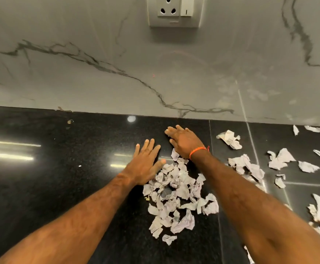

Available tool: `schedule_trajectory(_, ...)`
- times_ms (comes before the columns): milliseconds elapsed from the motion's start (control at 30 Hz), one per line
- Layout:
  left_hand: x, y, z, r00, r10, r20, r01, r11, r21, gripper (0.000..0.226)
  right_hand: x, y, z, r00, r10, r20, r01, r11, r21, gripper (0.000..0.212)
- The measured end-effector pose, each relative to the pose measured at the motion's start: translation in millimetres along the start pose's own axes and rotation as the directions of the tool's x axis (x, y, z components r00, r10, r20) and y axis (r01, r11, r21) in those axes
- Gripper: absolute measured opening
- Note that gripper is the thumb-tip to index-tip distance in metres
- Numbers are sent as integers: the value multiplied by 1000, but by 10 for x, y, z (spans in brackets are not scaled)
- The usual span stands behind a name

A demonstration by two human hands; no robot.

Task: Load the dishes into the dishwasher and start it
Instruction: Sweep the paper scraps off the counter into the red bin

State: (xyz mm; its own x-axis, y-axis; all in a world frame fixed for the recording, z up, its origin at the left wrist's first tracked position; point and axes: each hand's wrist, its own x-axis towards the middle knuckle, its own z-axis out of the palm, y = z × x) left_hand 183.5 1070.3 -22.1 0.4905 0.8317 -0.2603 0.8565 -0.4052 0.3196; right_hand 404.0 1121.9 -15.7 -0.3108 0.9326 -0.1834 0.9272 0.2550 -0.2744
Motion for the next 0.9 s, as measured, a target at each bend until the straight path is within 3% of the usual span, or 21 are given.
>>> schedule_trajectory(200, -105, 485, 211, 997, 75, 27, -74, 996, -53, 89, -702, 141, 128, 997, 16, -71, -7, 992, 124, 44)
schedule_trajectory(333, 15, 893, 246, 985, 165, 50, -151, 963, -222, 85, -1111, 385, -11, 996, 40, -76, -30, 992, 124, 37)
schedule_trajectory(500, 408, 1311, 130, 978, 207, -5, -200, 942, -270, 68, -1422, 857, -321, 911, 206, -358, -202, 978, 48, 36)
schedule_trajectory(633, 766, 1587, 29, 980, 191, 51, -184, 975, -124, 68, -1508, 1291, -310, 908, 405, -102, -399, 914, 80, 50)
schedule_trajectory(733, 988, 1790, -38, 971, 196, 133, -204, 978, 47, 73, -1634, 1475, -273, 913, 406, 43, -407, 913, 30, 53)
schedule_trajectory(833, 1154, 1960, -95, 970, 188, 153, -195, 980, 35, 77, -1842, 1477, -267, 924, 379, 55, -383, 919, 94, 49)
schedule_trajectory(900, 1235, 2072, -72, 968, 195, 157, -200, 980, 16, 84, -2007, 1468, -287, 930, 363, -58, -359, 931, 64, 41)
